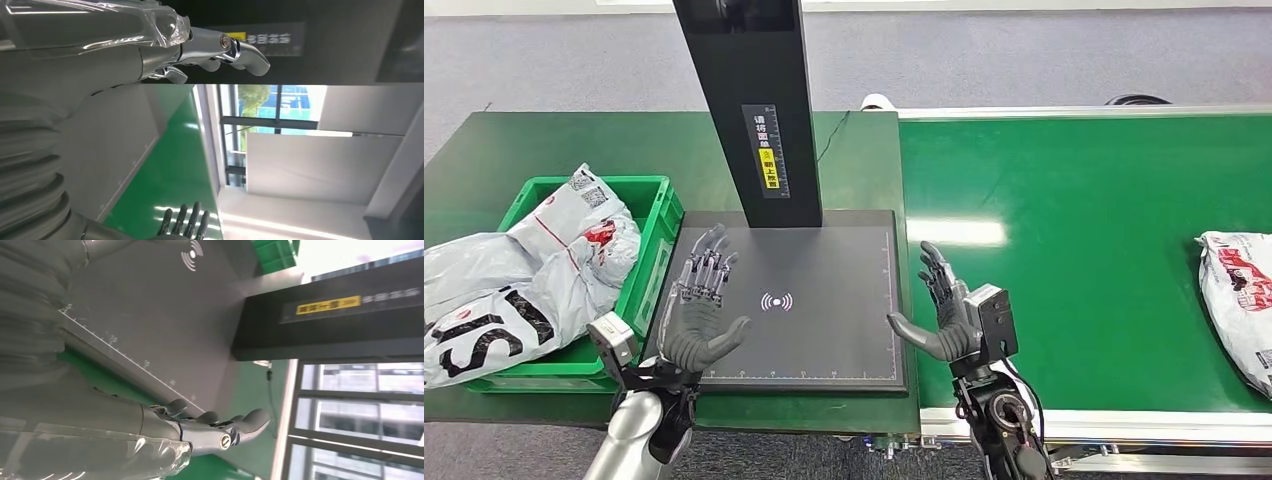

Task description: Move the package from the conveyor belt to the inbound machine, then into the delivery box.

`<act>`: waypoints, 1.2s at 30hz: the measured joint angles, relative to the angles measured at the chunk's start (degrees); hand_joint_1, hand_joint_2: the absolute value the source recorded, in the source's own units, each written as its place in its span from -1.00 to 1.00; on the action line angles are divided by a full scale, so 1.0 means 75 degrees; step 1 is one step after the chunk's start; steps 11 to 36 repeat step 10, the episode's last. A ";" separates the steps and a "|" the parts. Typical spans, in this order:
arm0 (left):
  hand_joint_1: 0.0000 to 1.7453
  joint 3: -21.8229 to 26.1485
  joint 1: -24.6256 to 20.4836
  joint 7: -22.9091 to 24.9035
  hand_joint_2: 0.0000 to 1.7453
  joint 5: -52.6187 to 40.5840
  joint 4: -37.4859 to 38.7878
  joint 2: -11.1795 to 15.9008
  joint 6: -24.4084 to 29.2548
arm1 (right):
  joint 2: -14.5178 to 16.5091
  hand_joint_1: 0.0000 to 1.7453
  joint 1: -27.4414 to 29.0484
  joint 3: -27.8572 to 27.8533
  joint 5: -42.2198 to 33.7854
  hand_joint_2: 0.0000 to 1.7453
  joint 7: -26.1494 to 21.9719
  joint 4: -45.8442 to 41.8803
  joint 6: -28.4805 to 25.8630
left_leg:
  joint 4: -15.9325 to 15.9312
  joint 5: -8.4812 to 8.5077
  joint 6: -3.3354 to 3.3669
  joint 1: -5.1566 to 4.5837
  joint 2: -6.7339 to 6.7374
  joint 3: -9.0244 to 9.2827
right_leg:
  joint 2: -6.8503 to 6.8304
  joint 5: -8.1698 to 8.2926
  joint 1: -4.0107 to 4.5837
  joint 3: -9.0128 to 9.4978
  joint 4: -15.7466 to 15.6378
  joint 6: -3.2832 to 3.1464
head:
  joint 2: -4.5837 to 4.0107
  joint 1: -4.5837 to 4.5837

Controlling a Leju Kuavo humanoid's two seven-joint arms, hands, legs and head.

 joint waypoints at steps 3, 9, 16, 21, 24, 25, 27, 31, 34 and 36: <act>-1.00 -0.0004 -0.0001 0.0038 1.00 0.0038 0.0122 -0.0030 -0.0039 | 0.0008 -1.00 -0.0058 0.0021 -0.0001 1.00 0.0004 0.0183 0.0005 | 0.0000 -0.0001 0.0000 0.0000 0.0000 -0.0002 | -0.0001 -0.0001 0.0000 -0.0002 0.0000 0.0000 | 0.0000 0.0001; -1.00 -0.0007 -0.0047 0.0743 1.00 0.0665 0.0670 -0.0117 -0.0527 | 0.0021 -1.00 -0.0175 0.0147 0.0155 1.00 -0.0119 0.0453 0.0121 | 0.0000 -0.0001 0.0000 0.0000 0.0001 -0.0002 | 0.0000 0.0000 -0.0001 -0.0002 0.0000 0.0000 | 0.0000 0.0001; -1.00 -0.0008 -0.0052 0.0759 1.00 0.0696 0.0746 -0.0126 -0.0545 | 0.0024 -1.00 -0.0187 0.0158 0.0181 1.00 -0.0147 0.0473 0.0120 | 0.0000 -0.0001 0.0000 0.0000 0.0001 -0.0002 | 0.0000 0.0000 -0.0001 -0.0002 0.0000 0.0000 | 0.0000 0.0002; -1.00 -0.0008 -0.0052 0.0759 1.00 0.0696 0.0746 -0.0126 -0.0545 | 0.0024 -1.00 -0.0187 0.0158 0.0181 1.00 -0.0147 0.0473 0.0120 | 0.0000 -0.0001 0.0000 0.0000 0.0001 -0.0002 | 0.0000 0.0000 -0.0001 -0.0002 0.0000 0.0000 | 0.0000 0.0002; -1.00 -0.0008 -0.0052 0.0759 1.00 0.0696 0.0746 -0.0126 -0.0545 | 0.0024 -1.00 -0.0187 0.0158 0.0181 1.00 -0.0147 0.0473 0.0120 | 0.0000 -0.0001 0.0000 0.0000 0.0001 -0.0002 | 0.0000 0.0000 -0.0001 -0.0002 0.0000 0.0000 | 0.0000 0.0002; -1.00 -0.0008 -0.0052 0.0759 1.00 0.0696 0.0746 -0.0126 -0.0545 | 0.0024 -1.00 -0.0187 0.0158 0.0181 1.00 -0.0147 0.0473 0.0120 | 0.0000 -0.0001 0.0000 0.0000 0.0001 -0.0002 | 0.0000 0.0000 -0.0001 -0.0002 0.0000 0.0000 | 0.0000 0.0002; -1.00 -0.0008 -0.0052 0.0759 1.00 0.0696 0.0746 -0.0126 -0.0545 | 0.0024 -1.00 -0.0187 0.0158 0.0181 1.00 -0.0147 0.0473 0.0120 | 0.0000 -0.0001 0.0000 0.0000 0.0001 -0.0002 | 0.0000 0.0000 -0.0001 -0.0002 0.0000 0.0000 | 0.0000 0.0002; -1.00 -0.0008 -0.0052 0.0759 1.00 0.0696 0.0746 -0.0126 -0.0545 | 0.0024 -1.00 -0.0187 0.0158 0.0181 1.00 -0.0147 0.0473 0.0120 | 0.0000 -0.0001 0.0000 0.0000 0.0001 -0.0002 | 0.0000 0.0000 -0.0001 -0.0002 0.0000 0.0000 | 0.0000 0.0002; -1.00 -0.0008 -0.0052 0.0759 1.00 0.0696 0.0746 -0.0126 -0.0545 | 0.0024 -1.00 -0.0187 0.0158 0.0181 1.00 -0.0147 0.0473 0.0120 | 0.0000 -0.0001 0.0000 0.0000 0.0001 -0.0002 | 0.0000 0.0000 -0.0001 -0.0002 0.0000 0.0000 | 0.0000 0.0002; -1.00 -0.0008 -0.0052 0.0759 1.00 0.0696 0.0746 -0.0126 -0.0545 | 0.0024 -1.00 -0.0187 0.0158 0.0181 1.00 -0.0147 0.0473 0.0120 | 0.0000 -0.0001 0.0000 0.0000 0.0001 -0.0002 | 0.0000 0.0000 -0.0001 -0.0002 0.0000 0.0000 | 0.0000 0.0002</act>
